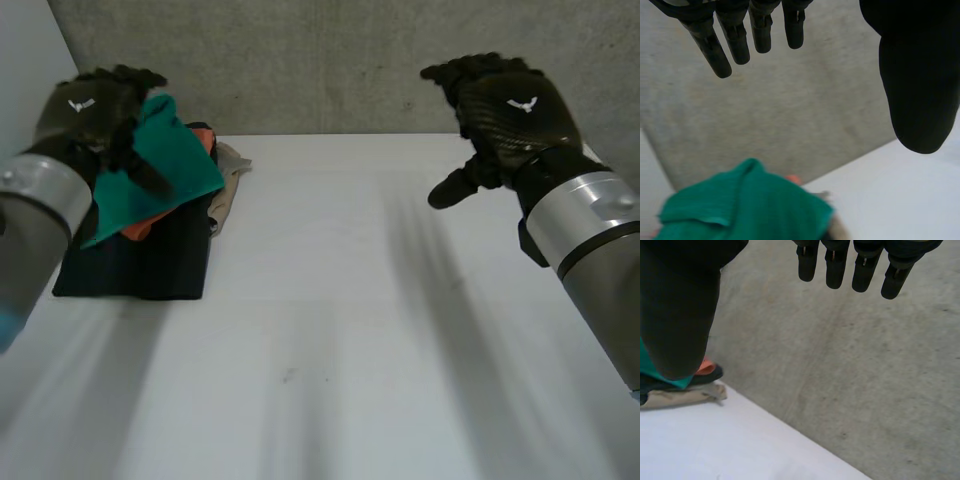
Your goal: Fold the laundry.
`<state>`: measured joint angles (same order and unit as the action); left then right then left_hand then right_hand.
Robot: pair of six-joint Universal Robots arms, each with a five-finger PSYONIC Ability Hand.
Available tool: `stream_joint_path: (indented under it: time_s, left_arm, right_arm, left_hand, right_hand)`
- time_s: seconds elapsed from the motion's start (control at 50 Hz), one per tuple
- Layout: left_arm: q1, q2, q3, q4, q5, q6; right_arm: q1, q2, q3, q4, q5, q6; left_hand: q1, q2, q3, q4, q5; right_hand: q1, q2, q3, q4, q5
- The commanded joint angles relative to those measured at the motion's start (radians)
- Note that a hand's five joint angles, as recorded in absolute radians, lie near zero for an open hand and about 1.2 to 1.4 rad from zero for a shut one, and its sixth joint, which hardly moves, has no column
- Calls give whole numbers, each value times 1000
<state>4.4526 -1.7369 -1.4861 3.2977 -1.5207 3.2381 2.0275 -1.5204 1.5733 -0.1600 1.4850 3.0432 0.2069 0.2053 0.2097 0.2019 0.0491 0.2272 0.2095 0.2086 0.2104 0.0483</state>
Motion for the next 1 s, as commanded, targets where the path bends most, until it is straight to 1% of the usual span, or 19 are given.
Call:
stream_joint_path:
  time_s: [0.02,0.04,0.1,0.12,0.18,0.2,0.26,0.32,0.34,0.36,0.38,0.4,0.5,0.54,0.58,0.68,0.76,0.86,1.0]
  left_arm:
    - [100,-315,277,86,-36,138]
    - [115,-387,343,94,-39,175]
    - [137,-498,444,112,-41,227]
    - [152,-571,505,131,-38,254]
    - [171,-676,596,164,-27,282]
    - [180,-740,646,186,-18,296]
    - [192,-825,711,220,-1,304]
    - [205,-907,780,253,22,295]
    - [206,-923,796,258,23,292]
    - [208,-943,819,264,20,287]
    - [206,-944,826,267,17,284]
    - [208,-941,828,270,11,279]
    - [185,-822,785,312,-38,255]
    - [166,-719,730,332,-42,221]
    - [148,-643,693,345,-30,189]
    - [59,-398,598,359,46,69]
    - [-15,-264,573,335,57,-13]
    - [-90,-171,576,286,50,-80]
    - [-154,-144,547,208,11,-92]
  right_arm:
    - [-7,51,-22,40,-66,-38]
    - [-9,55,-24,42,-69,-37]
    - [-16,71,-29,40,-75,-23]
    - [-18,77,-29,42,-77,-20]
    - [-24,89,-29,40,-77,-12]
    - [-26,92,-29,40,-77,-14]
    - [-30,103,-30,40,-77,-14]
    - [-38,114,-30,39,-78,-15]
    - [-39,115,-32,39,-78,-15]
    - [-41,118,-33,39,-78,-17]
    - [-41,123,-33,39,-77,-17]
    - [-44,126,-35,40,-77,-20]
    - [-50,131,-38,39,-77,-26]
    - [-50,131,-41,39,-78,-26]
    - [-50,131,-42,39,-78,-26]
    - [-50,126,-42,39,-77,-26]
    - [-55,118,-45,40,-72,-26]
    - [-73,111,-46,39,-74,-23]
    - [-107,117,-56,39,-75,-20]
  left_hand:
    - [-32,-31,-35,-27,-49]
    - [-32,-31,-35,-27,-49]
    - [-32,-31,-35,-27,-49]
    - [-32,-31,-35,-27,-49]
    - [-32,-31,-35,-27,-49]
    - [-32,-31,-35,-27,-49]
    - [3,5,0,8,-14]
    - [279,280,276,284,262]
    - [428,429,425,433,411]
    - [862,864,860,867,846]
    - [1111,1112,1108,1116,1094]
    - [1189,1190,1186,1194,1172]
    - [1189,1191,1187,1194,1173]
    - [1189,1191,1187,1194,1173]
    - [1189,1191,1187,1194,1173]
    - [1189,1191,1187,1194,1173]
    - [1189,1191,1187,1194,1173]
    - [1189,1191,1187,1194,1173]
    - [1189,1191,1187,1194,1173]
  right_hand:
    - [-53,-35,-34,-36,-48]
    - [-53,-35,-34,-36,-48]
    - [-53,-35,-34,-36,-48]
    - [-53,-35,-34,-36,-48]
    - [-53,-35,-34,-36,-48]
    - [-53,-35,-34,-36,-48]
    - [-53,-35,-34,-36,-48]
    - [-53,-35,-34,-36,-48]
    - [-53,-35,-34,-36,-48]
    - [-53,-35,-34,-36,-48]
    - [-53,-35,-34,-36,-48]
    - [-53,-35,-34,-36,-48]
    - [-53,-35,-34,-36,-48]
    - [-53,-35,-34,-36,-48]
    - [-53,-35,-34,-36,-48]
    - [-53,-35,-34,-36,-48]
    - [-53,-35,-34,-36,-48]
    - [-53,-35,-34,-36,-48]
    - [-53,-35,-34,-36,-48]
